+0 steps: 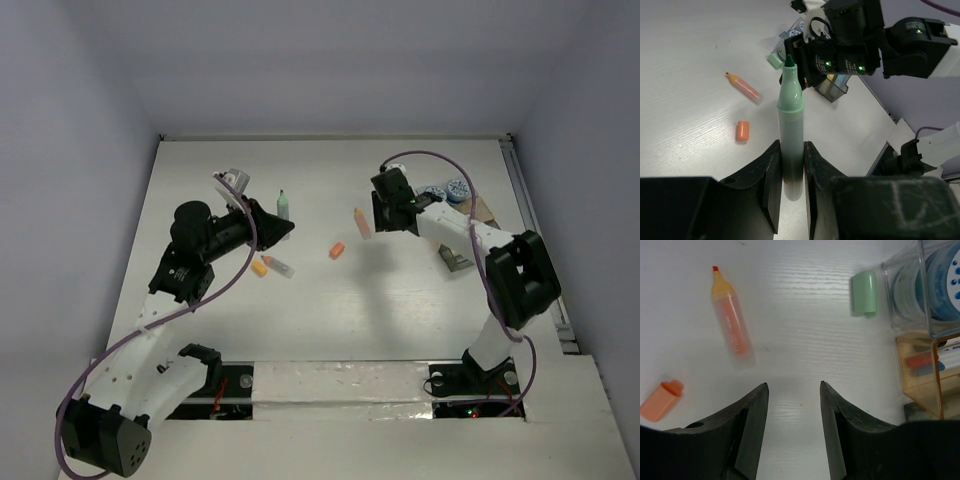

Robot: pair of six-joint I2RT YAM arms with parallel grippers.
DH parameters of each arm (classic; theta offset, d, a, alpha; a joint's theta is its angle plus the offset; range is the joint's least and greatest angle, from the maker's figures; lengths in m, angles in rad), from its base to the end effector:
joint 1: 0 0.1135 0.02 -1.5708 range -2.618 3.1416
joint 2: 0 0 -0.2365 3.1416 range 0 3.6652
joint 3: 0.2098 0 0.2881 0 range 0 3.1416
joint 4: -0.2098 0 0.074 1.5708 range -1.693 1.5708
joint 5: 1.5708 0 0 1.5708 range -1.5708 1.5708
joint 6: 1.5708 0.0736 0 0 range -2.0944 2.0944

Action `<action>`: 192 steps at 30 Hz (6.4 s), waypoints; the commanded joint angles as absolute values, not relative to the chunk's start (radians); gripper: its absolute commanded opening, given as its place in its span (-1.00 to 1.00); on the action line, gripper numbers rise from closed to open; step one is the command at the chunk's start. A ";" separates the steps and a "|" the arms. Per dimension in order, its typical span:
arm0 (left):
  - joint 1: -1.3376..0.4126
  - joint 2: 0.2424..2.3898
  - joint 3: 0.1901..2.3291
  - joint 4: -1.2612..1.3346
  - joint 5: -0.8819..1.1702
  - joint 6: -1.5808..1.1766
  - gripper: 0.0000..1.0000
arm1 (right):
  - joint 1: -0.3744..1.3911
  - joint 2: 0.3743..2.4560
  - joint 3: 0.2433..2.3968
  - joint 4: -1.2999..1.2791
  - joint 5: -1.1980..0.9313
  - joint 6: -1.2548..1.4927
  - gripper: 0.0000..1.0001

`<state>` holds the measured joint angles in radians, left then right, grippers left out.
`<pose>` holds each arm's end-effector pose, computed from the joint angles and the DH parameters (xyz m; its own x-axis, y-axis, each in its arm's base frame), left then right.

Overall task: Sort the stationery into containers
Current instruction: Pick up the pen cap from the center of the board, then place the pen cap at the center of the board, then close the pen cap on the pen.

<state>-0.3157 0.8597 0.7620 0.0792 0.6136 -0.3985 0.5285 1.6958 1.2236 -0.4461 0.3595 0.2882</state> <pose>0.2588 -0.1291 0.3224 -0.3271 -0.2269 -0.9174 0.7315 0.5538 -0.3978 0.3710 0.1866 0.1599 -0.7396 -0.1237 -0.6616 -0.0806 0.9922 -0.0954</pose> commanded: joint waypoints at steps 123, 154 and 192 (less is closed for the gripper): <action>-0.359 0.836 0.816 0.097 0.611 -0.371 -1.00 | 0.893 1.786 1.152 -0.525 0.388 0.546 -1.00; -0.359 0.902 0.816 0.081 0.574 -0.345 -1.00 | 0.942 1.606 1.568 0.161 0.304 0.429 -1.00; -0.359 0.888 0.818 0.075 0.542 -0.342 -1.00 | 1.006 1.569 1.422 0.169 0.333 0.442 -1.00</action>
<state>-0.3534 0.9077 0.7769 0.0238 0.5365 -0.3561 0.9783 1.6131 1.4364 0.1215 0.3222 0.4412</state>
